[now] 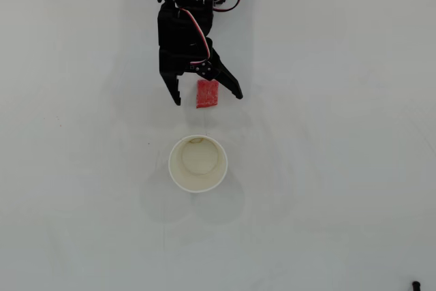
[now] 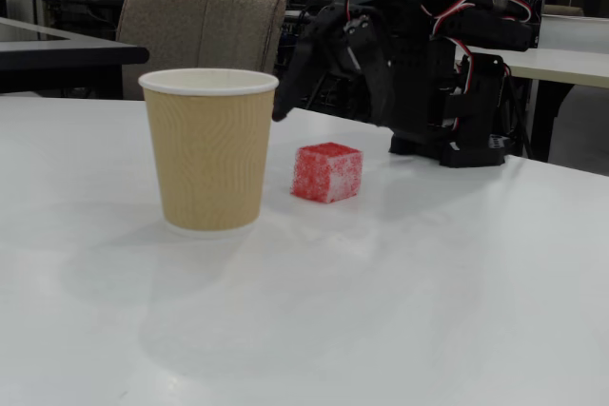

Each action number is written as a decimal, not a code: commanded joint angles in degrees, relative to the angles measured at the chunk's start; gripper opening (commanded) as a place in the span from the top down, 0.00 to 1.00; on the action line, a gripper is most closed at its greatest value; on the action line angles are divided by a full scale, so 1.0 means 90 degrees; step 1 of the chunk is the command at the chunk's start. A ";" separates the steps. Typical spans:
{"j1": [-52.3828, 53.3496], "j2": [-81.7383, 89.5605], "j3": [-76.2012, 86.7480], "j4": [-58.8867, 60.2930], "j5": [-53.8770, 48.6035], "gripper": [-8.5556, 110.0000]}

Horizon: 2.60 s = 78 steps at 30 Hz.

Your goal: Grasp a red cube and put it in the cup.

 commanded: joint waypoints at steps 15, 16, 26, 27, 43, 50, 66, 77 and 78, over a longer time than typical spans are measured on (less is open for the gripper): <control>-0.0371 -0.1650 0.0186 -0.0439 -0.0068 0.52; -0.0381 -0.1836 0.0117 -0.0527 -0.0068 0.52; -0.0371 -0.3672 -0.0811 -0.1250 -0.0059 0.53; -0.0371 -0.3789 -0.0830 -0.1387 -0.0059 0.53; -0.0107 -0.5449 -0.2266 -0.2158 0.0010 0.53; -0.0156 -0.5449 -0.2070 -0.2256 0.0020 0.53; -0.0303 -0.5703 -0.2070 -0.1494 0.0488 0.53; -0.0244 -0.5723 -0.2080 -0.1816 0.0576 0.60; -0.0244 -0.5723 -0.2080 -0.1816 0.0576 0.68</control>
